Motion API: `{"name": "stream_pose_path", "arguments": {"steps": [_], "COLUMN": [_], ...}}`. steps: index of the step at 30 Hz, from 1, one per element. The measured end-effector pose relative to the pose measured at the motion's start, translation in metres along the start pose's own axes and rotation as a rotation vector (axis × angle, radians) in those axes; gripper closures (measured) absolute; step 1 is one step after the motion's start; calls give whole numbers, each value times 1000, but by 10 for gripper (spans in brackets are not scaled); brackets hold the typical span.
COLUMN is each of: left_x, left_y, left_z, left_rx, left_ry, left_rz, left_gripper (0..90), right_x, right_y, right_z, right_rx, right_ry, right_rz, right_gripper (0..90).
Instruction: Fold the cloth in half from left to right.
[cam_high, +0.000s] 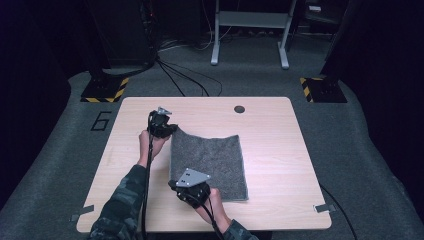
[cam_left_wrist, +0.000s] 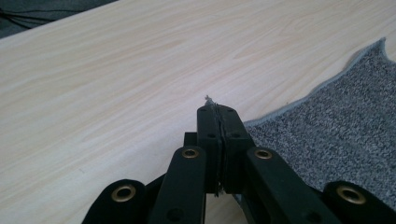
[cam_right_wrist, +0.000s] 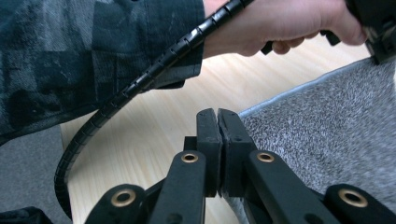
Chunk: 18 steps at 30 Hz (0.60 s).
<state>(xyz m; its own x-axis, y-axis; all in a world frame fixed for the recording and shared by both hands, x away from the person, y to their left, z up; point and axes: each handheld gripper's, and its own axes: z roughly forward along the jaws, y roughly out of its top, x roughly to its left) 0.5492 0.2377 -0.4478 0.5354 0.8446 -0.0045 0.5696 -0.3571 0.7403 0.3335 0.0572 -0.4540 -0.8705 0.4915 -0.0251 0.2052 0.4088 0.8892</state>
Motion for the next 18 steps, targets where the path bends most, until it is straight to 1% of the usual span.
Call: {"name": "stream_pose_path", "arguments": {"steps": [2, 3, 5, 6, 7, 8, 9, 10, 11, 12, 13, 15, 16, 17, 18], "left_x": [2, 3, 3, 4, 5, 5, 7, 8, 8, 8, 8, 4, 0, -4, -10], "left_y": [3, 4, 7, 8, 9, 11, 13, 16, 17, 20, 22, 28, 31, 33, 36], "left_z": [-3, -5, -8, -10, -13, -15, -18, -21, -24, -26, -27, -29, -27, -25, -22], "left_rx": [-1, 5, 14, 8, 11, -2, 3, -8, -4, 2, 4, 7, 8, 18, 28], "left_ry": [6, 15, 35, 31, 34, 42, 41, 46, 57, 65, 59, 62, 69, 68, 60], "left_rz": [-1, 15, 27, 15, 20, 10, 16, 10, 19, 18, 8, 14, 29, 41, 56], "left_gripper": [887, 887, 887, 887, 887, 887, 887, 887, 887, 887, 887, 887, 887, 887, 887], "right_x": [0, 0, 0, 1, 3, 5, 7, 8, 9, 9, 9, 8, 7, 7, 7], "right_y": [4, 6, 13, 16, 21, 25, 29, 31, 33, 33, 33, 30, 29, 28, 26], "right_z": [-1, -1, 0, -1, -1, 0, 0, 0, 0, -1, -2, -5, -6, -8, -10], "right_rx": [-14, -20, -30, -34, -42, -50, -57, -59, -68, -71, -75, -81, -81, -82, -79], "right_ry": [-2, -4, -4, -1, -4, -6, -12, -13, -17, -18, -21, -25, -27, -30, -32], "right_rz": [-11, -7, -13, -17, -25, -25, -46, -52, -45, -48, -36, -26, -35, -19, -29], "right_gripper": [883, 883, 882, 882, 883, 882, 883, 883, 882, 883, 883, 883, 882, 882, 882]}}
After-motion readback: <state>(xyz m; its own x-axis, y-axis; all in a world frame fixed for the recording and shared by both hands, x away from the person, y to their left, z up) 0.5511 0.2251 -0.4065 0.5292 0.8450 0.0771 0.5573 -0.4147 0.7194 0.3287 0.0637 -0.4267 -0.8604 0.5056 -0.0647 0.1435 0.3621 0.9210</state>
